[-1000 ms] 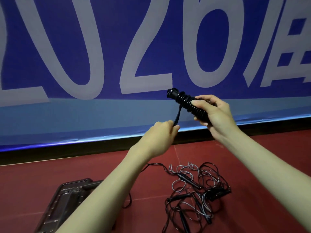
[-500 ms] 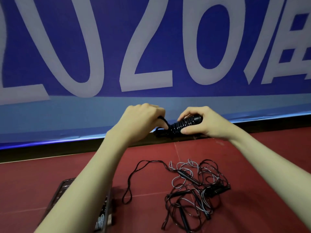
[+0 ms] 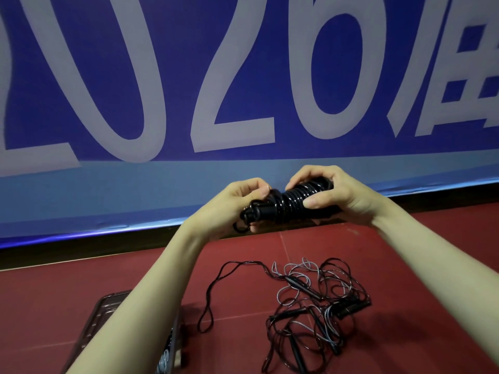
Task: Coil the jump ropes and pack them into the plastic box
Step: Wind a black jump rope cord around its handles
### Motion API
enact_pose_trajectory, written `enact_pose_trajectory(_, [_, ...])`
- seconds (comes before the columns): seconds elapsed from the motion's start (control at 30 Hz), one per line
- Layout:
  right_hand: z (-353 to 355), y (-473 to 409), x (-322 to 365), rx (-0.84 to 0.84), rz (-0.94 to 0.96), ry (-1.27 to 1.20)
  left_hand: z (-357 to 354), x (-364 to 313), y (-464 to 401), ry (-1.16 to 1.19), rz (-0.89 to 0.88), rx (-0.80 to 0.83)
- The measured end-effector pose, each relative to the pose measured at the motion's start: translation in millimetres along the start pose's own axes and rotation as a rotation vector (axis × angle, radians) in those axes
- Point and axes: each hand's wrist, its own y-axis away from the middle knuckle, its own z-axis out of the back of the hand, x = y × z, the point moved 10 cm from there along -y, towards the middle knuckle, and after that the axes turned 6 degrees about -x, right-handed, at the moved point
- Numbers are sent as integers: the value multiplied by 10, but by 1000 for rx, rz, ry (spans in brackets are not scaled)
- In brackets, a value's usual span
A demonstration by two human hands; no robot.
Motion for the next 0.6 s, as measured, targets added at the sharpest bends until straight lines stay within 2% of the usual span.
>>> enact_pose_trajectory(0.2, [155, -53, -5, -181, 26, -137, 207, -141, -44, 2, -2, -226])
enact_pose_trajectory(0.4, [235, -95, 14, -331, 67, -152, 287, -102, -76, 279, 73, -351])
enact_pose_trajectory(0.6, [400, -33, 103, -459, 142, -35, 319, -186, -82, 137, 32, -358])
